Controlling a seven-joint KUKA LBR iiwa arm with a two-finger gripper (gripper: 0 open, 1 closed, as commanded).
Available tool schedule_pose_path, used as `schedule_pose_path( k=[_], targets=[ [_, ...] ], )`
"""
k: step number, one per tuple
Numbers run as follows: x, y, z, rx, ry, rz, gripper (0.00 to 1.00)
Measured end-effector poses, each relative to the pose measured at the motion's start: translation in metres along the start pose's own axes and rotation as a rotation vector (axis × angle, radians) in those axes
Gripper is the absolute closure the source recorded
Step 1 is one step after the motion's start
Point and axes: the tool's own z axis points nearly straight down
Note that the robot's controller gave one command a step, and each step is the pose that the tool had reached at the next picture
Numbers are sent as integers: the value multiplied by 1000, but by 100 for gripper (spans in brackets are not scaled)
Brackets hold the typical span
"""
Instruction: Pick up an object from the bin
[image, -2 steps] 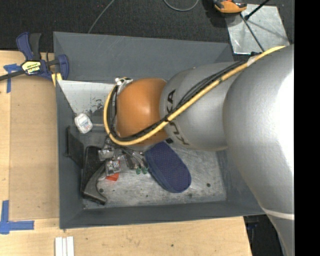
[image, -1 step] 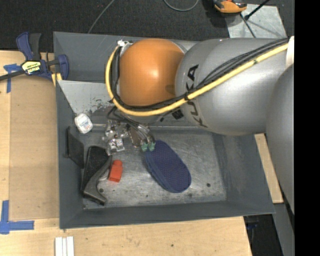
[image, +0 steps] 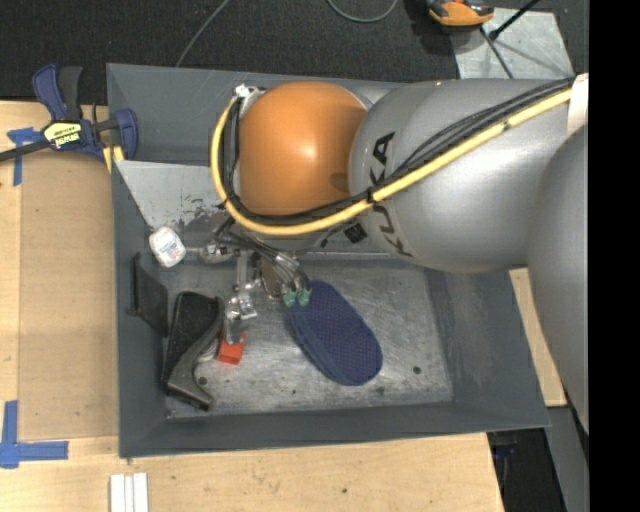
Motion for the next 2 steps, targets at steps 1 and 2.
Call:
schedule_pose_path(
  k=[1,2],
  targets=[
    [12,16,111,-2,-10,-106,0],
    [13,18,114,-5,-7,-104,100]
  ],
)
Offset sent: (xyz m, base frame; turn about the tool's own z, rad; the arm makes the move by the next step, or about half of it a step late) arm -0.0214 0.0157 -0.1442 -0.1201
